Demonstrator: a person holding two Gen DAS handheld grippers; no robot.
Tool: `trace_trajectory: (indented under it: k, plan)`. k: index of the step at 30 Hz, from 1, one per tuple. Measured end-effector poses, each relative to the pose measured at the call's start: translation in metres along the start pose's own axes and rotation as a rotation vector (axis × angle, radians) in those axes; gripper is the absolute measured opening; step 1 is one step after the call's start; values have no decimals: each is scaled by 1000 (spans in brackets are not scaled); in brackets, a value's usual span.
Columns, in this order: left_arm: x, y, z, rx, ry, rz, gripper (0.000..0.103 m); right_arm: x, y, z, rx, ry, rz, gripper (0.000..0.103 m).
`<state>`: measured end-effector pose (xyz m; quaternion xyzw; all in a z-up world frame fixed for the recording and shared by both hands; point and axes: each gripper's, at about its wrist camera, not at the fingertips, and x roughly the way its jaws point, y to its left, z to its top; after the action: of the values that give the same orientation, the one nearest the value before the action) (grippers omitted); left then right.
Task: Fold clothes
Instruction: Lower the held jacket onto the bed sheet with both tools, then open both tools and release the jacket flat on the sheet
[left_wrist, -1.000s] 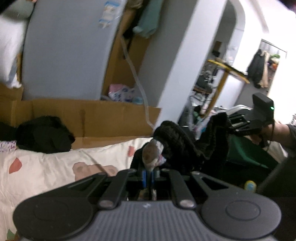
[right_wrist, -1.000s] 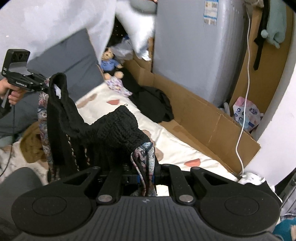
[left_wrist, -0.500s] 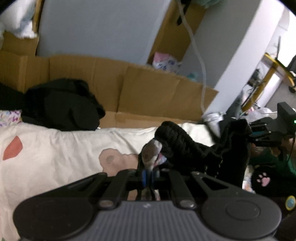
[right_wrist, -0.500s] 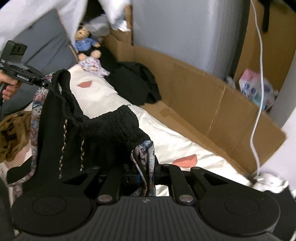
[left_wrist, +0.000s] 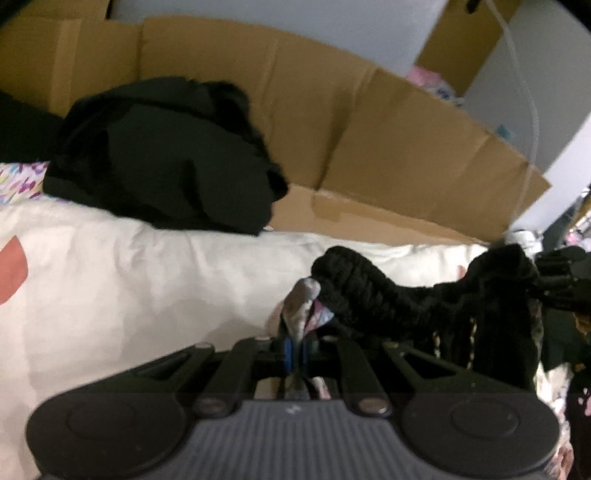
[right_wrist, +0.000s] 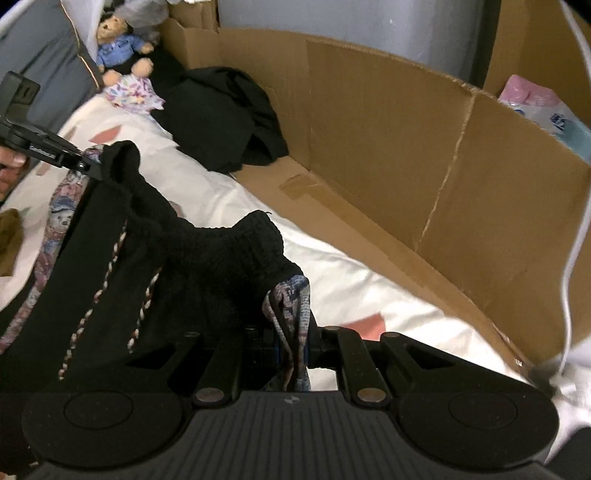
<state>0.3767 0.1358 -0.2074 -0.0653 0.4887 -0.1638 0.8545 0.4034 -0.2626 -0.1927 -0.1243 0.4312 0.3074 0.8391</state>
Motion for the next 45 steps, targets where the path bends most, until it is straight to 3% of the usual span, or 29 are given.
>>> trace_trajectory:
  k: [9,14,15,17,18,19,20,22,28,31,38,42,45]
  plan:
    - [31,22,7,-42,25,61,6,60,-11,5,-5,47,9,12]
    - [59,23,6,-109,43,115,9,83,-15,0,50,40,-50,13]
    - [64,23,6,-140,53,130,10,85,-14,-2,70,33,-60,17]
    - [68,15,5,-140,51,179,20,80,-15,-5,109,20,-72,37]
    - [69,10,5,-131,51,201,25,74,-16,-8,118,17,-84,55]
    - [70,7,5,-121,56,217,37,67,-18,-10,110,13,-98,69]
    - [69,2,5,-110,62,234,46,60,-20,-12,101,8,-111,72]
    - [64,-9,6,-91,69,263,46,41,-26,-18,99,-19,-116,73]
    - [33,-34,7,-74,22,246,58,-10,-37,-40,130,-50,-117,73]
    - [13,-48,2,-58,6,220,59,-30,-35,-54,141,-46,-101,73]
    - [-32,-74,-18,-109,-42,205,59,-93,-20,-85,173,17,-89,73]
    - [-59,-95,-33,-97,-60,183,64,-114,-3,-100,94,79,-91,72]
    - [-77,-110,-48,-97,-66,140,64,-133,-2,-118,145,102,-153,72]
